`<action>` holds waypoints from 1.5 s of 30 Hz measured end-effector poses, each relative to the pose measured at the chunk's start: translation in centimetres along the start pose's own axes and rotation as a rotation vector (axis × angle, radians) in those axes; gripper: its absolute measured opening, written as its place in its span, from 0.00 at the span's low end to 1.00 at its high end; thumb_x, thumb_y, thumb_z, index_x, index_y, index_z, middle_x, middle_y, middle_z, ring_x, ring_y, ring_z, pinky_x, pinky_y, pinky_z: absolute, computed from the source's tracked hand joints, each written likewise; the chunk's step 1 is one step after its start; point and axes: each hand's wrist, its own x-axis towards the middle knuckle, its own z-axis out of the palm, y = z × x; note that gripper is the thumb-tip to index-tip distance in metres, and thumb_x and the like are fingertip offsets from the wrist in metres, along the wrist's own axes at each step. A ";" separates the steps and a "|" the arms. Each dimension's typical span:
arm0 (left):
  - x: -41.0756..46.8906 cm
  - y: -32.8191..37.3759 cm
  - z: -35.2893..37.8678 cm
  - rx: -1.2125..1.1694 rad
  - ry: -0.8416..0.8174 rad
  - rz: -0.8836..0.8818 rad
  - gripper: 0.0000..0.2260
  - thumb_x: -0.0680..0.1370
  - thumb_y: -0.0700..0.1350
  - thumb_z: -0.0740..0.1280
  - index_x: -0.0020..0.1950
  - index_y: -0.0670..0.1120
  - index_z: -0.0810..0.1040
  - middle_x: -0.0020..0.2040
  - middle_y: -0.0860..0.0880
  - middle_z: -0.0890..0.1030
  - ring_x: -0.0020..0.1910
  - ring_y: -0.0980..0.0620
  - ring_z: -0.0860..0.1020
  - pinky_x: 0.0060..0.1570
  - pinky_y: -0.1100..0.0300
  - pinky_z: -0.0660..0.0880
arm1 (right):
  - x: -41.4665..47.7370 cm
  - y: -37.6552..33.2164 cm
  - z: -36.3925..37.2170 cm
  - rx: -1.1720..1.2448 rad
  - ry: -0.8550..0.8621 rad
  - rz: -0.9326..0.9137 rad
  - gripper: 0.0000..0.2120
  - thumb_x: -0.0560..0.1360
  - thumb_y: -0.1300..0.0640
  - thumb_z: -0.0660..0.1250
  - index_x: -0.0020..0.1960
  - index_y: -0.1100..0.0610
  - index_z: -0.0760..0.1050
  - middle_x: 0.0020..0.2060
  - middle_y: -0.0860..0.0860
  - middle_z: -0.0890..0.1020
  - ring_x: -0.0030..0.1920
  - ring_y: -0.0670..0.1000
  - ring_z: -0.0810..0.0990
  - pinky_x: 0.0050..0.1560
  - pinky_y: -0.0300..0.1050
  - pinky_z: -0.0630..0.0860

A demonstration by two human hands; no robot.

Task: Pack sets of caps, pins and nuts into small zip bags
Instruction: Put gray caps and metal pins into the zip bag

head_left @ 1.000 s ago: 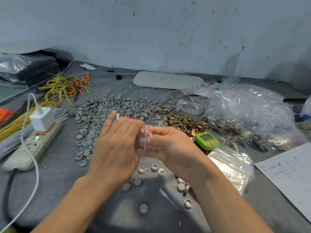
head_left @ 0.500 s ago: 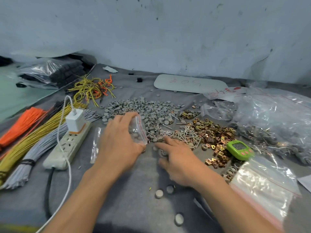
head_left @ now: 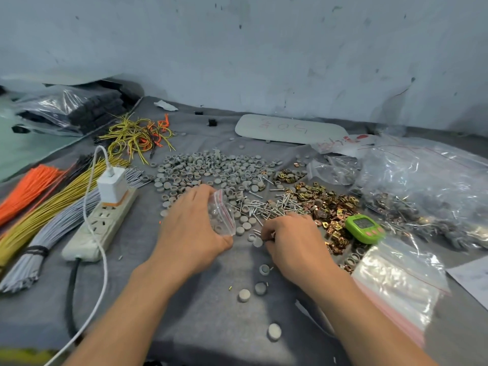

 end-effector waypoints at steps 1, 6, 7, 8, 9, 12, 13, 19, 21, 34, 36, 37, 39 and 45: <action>-0.1 0.1 0.0 0.002 -0.009 0.003 0.27 0.63 0.55 0.77 0.55 0.58 0.65 0.47 0.60 0.68 0.48 0.53 0.69 0.44 0.56 0.64 | -0.1 0.0 -0.1 0.023 0.021 -0.013 0.12 0.75 0.60 0.72 0.52 0.44 0.84 0.49 0.47 0.82 0.55 0.53 0.75 0.53 0.45 0.62; -0.3 0.5 0.4 -0.005 -0.033 -0.010 0.28 0.64 0.54 0.78 0.56 0.57 0.64 0.48 0.59 0.68 0.49 0.52 0.69 0.45 0.56 0.64 | -0.5 -0.6 0.2 0.060 -0.029 -0.109 0.14 0.75 0.60 0.71 0.55 0.45 0.84 0.54 0.46 0.82 0.60 0.51 0.73 0.61 0.47 0.69; -0.3 0.6 0.5 -0.005 -0.038 -0.005 0.28 0.65 0.54 0.78 0.56 0.58 0.64 0.49 0.59 0.68 0.50 0.53 0.69 0.46 0.56 0.65 | -0.5 -0.6 0.3 0.052 -0.018 -0.093 0.12 0.75 0.61 0.70 0.51 0.45 0.84 0.50 0.47 0.81 0.57 0.51 0.74 0.57 0.45 0.68; -0.3 0.7 0.6 -0.008 -0.041 0.002 0.28 0.65 0.54 0.78 0.57 0.57 0.65 0.50 0.59 0.69 0.51 0.53 0.70 0.47 0.56 0.65 | -0.4 -0.6 0.4 0.049 0.001 -0.075 0.11 0.75 0.61 0.70 0.48 0.45 0.84 0.46 0.47 0.79 0.55 0.50 0.74 0.55 0.44 0.68; -0.3 0.8 0.7 -0.013 -0.042 0.009 0.27 0.66 0.55 0.77 0.58 0.57 0.66 0.51 0.58 0.70 0.52 0.53 0.70 0.48 0.57 0.66 | -0.4 -0.6 0.4 0.049 0.015 -0.053 0.10 0.75 0.61 0.71 0.46 0.45 0.84 0.44 0.46 0.78 0.52 0.50 0.75 0.54 0.44 0.70; -0.4 0.9 0.8 -0.005 -0.049 0.018 0.27 0.67 0.56 0.77 0.60 0.57 0.67 0.53 0.57 0.72 0.52 0.53 0.71 0.49 0.58 0.67 | 0.0 -0.3 0.0 0.113 0.020 0.051 0.10 0.77 0.59 0.70 0.43 0.44 0.82 0.41 0.45 0.81 0.44 0.50 0.79 0.50 0.48 0.78; -0.4 0.9 0.9 0.003 -0.052 0.017 0.28 0.67 0.56 0.77 0.60 0.57 0.67 0.53 0.57 0.72 0.52 0.53 0.71 0.50 0.58 0.67 | 0.1 -0.2 -0.3 0.164 0.020 0.094 0.10 0.78 0.58 0.69 0.45 0.44 0.82 0.39 0.43 0.82 0.40 0.49 0.80 0.44 0.46 0.79; -0.4 1.1 0.9 0.018 -0.059 0.019 0.27 0.68 0.57 0.78 0.60 0.57 0.67 0.53 0.57 0.72 0.51 0.52 0.72 0.50 0.56 0.70 | 0.1 0.5 -1.6 0.157 -0.077 0.176 0.18 0.80 0.61 0.65 0.64 0.43 0.80 0.53 0.48 0.87 0.41 0.50 0.85 0.38 0.40 0.80; -0.5 1.1 1.0 0.022 -0.059 0.014 0.27 0.68 0.57 0.78 0.60 0.57 0.67 0.52 0.57 0.72 0.51 0.52 0.72 0.49 0.57 0.68 | 0.1 0.5 -2.0 0.043 -0.089 0.212 0.19 0.76 0.64 0.67 0.60 0.45 0.82 0.50 0.51 0.87 0.43 0.55 0.84 0.42 0.47 0.83; -0.8 2.2 1.5 -0.017 -0.055 0.035 0.33 0.68 0.56 0.78 0.67 0.58 0.64 0.54 0.58 0.71 0.52 0.53 0.71 0.50 0.58 0.67 | -1.0 1.4 -3.3 0.235 0.095 0.210 0.07 0.79 0.54 0.70 0.48 0.45 0.87 0.37 0.40 0.84 0.39 0.47 0.83 0.48 0.46 0.81; -0.8 2.3 1.7 0.001 -0.059 0.041 0.32 0.68 0.57 0.78 0.65 0.59 0.63 0.54 0.58 0.72 0.52 0.53 0.72 0.50 0.58 0.67 | -1.2 1.6 -3.3 0.345 0.173 0.226 0.07 0.77 0.56 0.73 0.48 0.44 0.87 0.38 0.38 0.83 0.40 0.43 0.83 0.48 0.46 0.83; -0.8 2.3 1.8 0.011 -0.061 0.042 0.33 0.68 0.57 0.78 0.65 0.59 0.63 0.54 0.58 0.71 0.52 0.53 0.71 0.50 0.58 0.66 | -1.2 1.7 -3.2 0.387 0.207 0.227 0.07 0.76 0.56 0.75 0.48 0.44 0.87 0.39 0.37 0.84 0.39 0.41 0.83 0.48 0.44 0.83; -0.8 2.3 2.0 0.023 -0.055 0.044 0.34 0.68 0.59 0.78 0.66 0.59 0.63 0.55 0.59 0.71 0.52 0.54 0.71 0.51 0.59 0.67 | -1.2 1.9 -3.2 0.478 0.255 0.198 0.08 0.74 0.57 0.77 0.47 0.44 0.88 0.38 0.36 0.84 0.37 0.37 0.83 0.40 0.32 0.79; -1.1 2.9 2.2 -0.003 -0.062 0.091 0.31 0.69 0.58 0.76 0.68 0.58 0.66 0.57 0.60 0.71 0.57 0.55 0.72 0.53 0.60 0.67 | -1.4 0.4 -2.7 0.586 0.183 -0.004 0.08 0.73 0.60 0.78 0.45 0.46 0.89 0.33 0.31 0.82 0.35 0.36 0.82 0.34 0.25 0.72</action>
